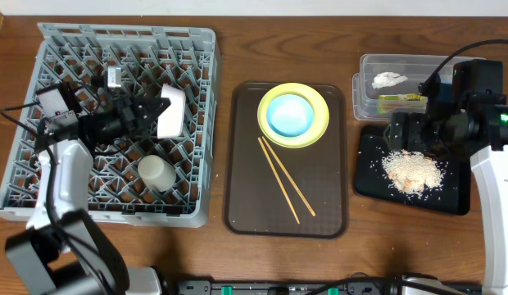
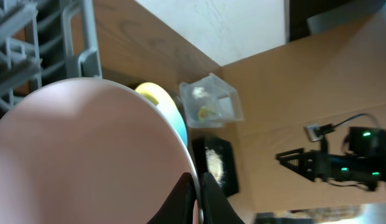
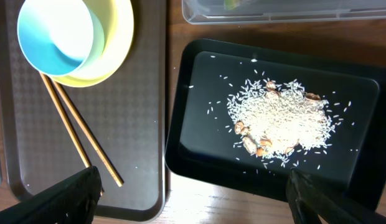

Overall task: Sort waste into correct bins and load items into the dishwasher
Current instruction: 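Carry the white cup into the dish rack and release it, then move the left gripper back toward the blue bowl on the yellow plate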

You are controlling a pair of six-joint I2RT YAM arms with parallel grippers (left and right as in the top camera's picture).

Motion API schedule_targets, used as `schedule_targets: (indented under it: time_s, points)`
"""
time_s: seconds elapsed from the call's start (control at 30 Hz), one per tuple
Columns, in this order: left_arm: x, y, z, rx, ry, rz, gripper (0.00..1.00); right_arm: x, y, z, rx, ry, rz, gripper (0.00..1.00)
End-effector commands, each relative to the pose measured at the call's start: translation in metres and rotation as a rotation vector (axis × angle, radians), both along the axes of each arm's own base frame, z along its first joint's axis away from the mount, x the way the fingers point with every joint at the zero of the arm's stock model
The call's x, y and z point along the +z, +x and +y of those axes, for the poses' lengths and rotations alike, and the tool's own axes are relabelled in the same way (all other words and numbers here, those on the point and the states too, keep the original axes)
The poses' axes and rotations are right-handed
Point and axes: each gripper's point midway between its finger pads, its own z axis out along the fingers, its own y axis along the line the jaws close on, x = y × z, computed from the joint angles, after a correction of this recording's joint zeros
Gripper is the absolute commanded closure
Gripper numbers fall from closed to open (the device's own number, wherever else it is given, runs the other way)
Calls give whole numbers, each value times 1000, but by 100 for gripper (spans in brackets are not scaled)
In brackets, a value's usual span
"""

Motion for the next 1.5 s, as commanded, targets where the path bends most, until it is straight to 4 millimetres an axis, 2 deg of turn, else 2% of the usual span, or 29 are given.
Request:
schedule_targets:
  time_s: [0.0, 0.23, 0.5, 0.73, 0.8, 0.87, 0.9, 0.93, 1.0, 1.03, 1.13, 1.2, 1.3, 1.47]
  points:
    - [4, 1, 5, -33, -92, -7, 93, 4, 2, -1, -4, 0, -13, 7]
    - [-22, 8, 20, 6, -120, 64, 93, 4, 2, -1, -4, 0, -12, 7]
    - [-28, 9, 43, 72, -108, 77, 92, 4, 2, -1, -4, 0, -12, 7]
    - [-56, 14, 67, 194, 26, 157, 92, 4, 0, -1, -4, 1, -5, 7]
    - [-61, 15, 74, 220, 51, 170, 86, 4, 0, -1, -4, 1, -5, 7]
    - [-66, 16, 80, 247, 80, 186, 85, 4, 0, -1, -4, 1, -5, 7]
    - [-68, 16, 83, 259, 93, 193, 83, 4, 0, -1, -4, 1, -5, 7]
    - [-70, 16, 86, 270, 106, 196, 73, 4, 0, -1, -4, 1, -5, 7]
    - [-71, 16, 90, 281, 112, 199, 65, 4, 0, -1, -4, 1, -5, 7]
    - [-71, 16, 92, 287, 111, 198, 55, 4, 0, 0, -4, 1, -4, 7]
    - [-70, 15, 97, 300, 111, 196, 44, 4, 0, 0, -4, 1, -4, 7]
    - [-66, 15, 102, 314, 108, 193, 32, 4, 0, 0, -4, 1, -3, 7]
    - [-46, 16, 106, 330, 85, 162, 25, 4, -1, 0, -4, 1, -2, 7]
    - [5, 14, 102, 368, 171, 42, 15, 3, -2, -2, -8, -9, 4, 5]
